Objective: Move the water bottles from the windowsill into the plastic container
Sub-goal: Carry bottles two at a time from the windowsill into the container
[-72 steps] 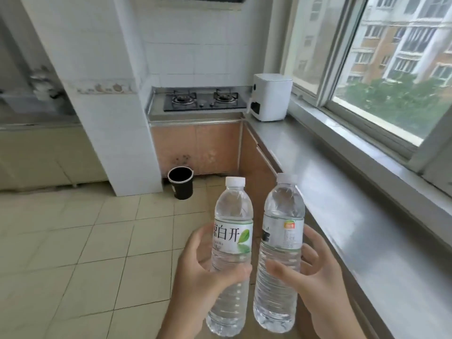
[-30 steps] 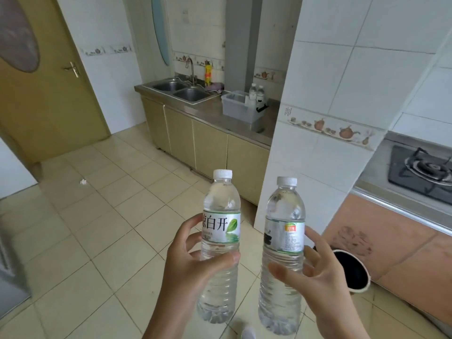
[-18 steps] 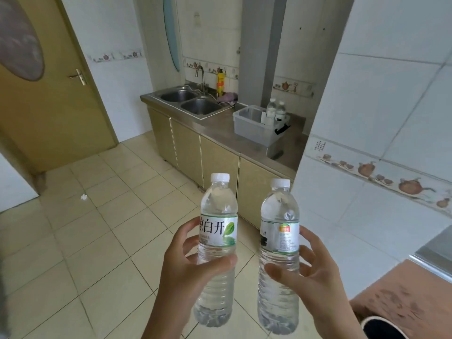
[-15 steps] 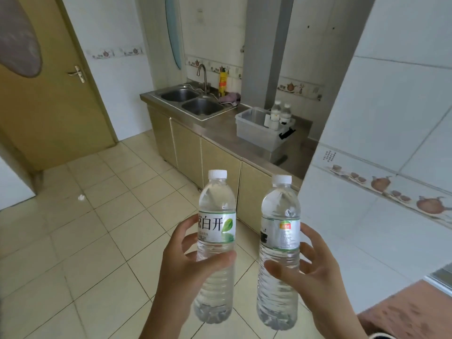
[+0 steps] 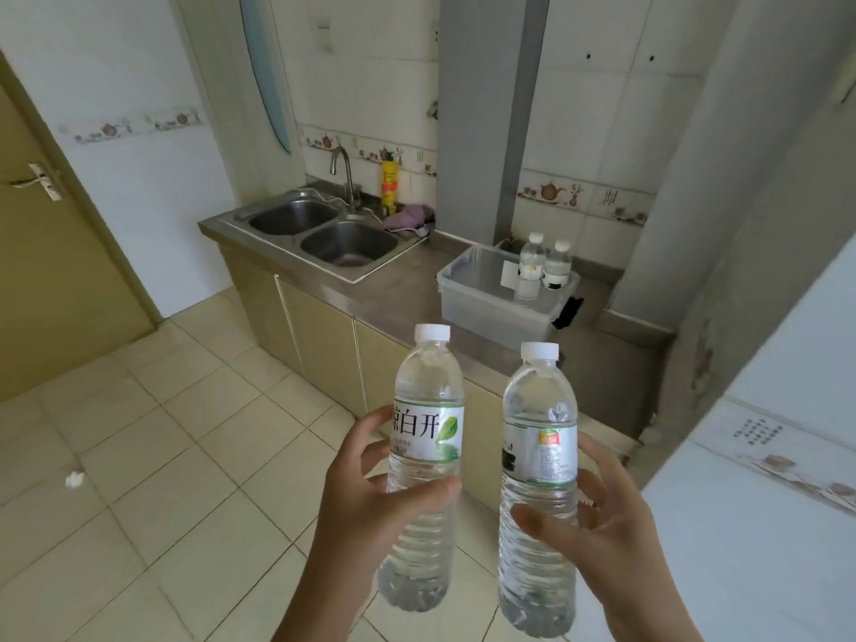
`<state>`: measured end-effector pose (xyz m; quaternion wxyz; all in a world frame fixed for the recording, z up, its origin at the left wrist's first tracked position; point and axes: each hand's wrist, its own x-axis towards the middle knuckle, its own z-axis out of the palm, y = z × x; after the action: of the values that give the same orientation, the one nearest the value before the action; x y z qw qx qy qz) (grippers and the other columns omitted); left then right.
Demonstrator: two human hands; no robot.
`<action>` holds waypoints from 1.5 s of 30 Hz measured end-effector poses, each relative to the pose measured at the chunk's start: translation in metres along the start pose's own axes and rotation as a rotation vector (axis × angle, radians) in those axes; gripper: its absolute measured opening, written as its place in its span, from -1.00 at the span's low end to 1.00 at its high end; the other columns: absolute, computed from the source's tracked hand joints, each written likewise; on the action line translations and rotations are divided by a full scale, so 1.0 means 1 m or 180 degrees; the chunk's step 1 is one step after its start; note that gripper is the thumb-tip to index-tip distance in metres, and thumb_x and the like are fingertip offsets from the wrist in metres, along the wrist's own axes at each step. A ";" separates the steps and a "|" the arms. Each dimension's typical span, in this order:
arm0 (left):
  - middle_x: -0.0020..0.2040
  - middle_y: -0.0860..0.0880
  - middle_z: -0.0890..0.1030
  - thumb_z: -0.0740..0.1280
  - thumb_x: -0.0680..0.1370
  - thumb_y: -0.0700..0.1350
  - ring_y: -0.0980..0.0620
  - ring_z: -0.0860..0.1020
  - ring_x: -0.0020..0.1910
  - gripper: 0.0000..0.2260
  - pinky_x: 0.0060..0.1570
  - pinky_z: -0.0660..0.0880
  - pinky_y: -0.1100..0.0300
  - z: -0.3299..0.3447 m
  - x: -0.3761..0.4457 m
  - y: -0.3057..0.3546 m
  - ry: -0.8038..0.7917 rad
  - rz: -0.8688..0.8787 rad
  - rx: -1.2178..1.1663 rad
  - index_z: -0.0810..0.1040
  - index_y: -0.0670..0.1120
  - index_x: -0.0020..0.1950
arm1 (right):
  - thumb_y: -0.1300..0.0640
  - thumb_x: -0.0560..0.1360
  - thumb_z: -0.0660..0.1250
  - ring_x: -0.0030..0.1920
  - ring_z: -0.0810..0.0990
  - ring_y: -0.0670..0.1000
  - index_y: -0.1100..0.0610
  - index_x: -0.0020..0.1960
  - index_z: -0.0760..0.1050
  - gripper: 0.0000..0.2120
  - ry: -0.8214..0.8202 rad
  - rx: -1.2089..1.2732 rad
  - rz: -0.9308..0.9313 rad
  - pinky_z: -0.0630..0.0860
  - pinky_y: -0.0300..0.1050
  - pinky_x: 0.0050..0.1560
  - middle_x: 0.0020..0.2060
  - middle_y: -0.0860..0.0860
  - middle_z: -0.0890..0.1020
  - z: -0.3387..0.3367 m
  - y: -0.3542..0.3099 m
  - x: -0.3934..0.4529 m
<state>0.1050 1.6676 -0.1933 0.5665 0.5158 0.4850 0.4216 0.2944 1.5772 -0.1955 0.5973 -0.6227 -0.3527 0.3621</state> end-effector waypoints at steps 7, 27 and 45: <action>0.17 0.07 0.65 0.67 0.00 0.00 -0.04 0.63 0.17 -0.23 0.18 0.57 -0.12 0.011 0.130 0.015 -0.0444 0.0060 0.0044 0.51 0.42 0.12 | 0.29 0.03 0.64 -0.10 0.69 0.08 -0.15 0.14 0.52 -0.24 0.0326 0.0097 0.0033 0.57 0.01 -0.06 -0.09 0.03 0.71 0.031 -0.008 0.100; 0.09 0.12 0.69 0.65 0.02 -0.14 0.07 0.67 0.07 -0.22 -0.02 0.62 0.09 0.186 0.450 0.022 -0.1126 -0.0224 -0.0369 0.51 0.23 0.18 | 0.35 0.14 0.61 0.03 0.65 -0.06 -0.06 0.30 0.40 -0.17 0.0794 -0.0078 0.0304 0.54 -0.27 -0.15 0.09 -0.07 0.64 -0.019 0.036 0.435; 0.07 0.13 0.63 0.69 0.13 -0.30 0.35 0.59 -0.04 -0.31 -0.01 0.52 0.34 0.285 0.567 -0.033 -0.1601 0.0118 0.0528 0.47 0.14 0.09 | 0.36 0.14 0.61 0.06 0.60 -0.25 0.02 0.32 0.38 -0.17 0.1771 -0.0447 0.0156 0.55 -0.37 -0.03 0.12 -0.16 0.61 -0.023 0.074 0.531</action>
<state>0.4833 2.1687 -0.2915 0.6171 0.6579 0.3524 0.2493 0.5749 2.0263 -0.2849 0.6176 -0.7463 -0.1843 0.1664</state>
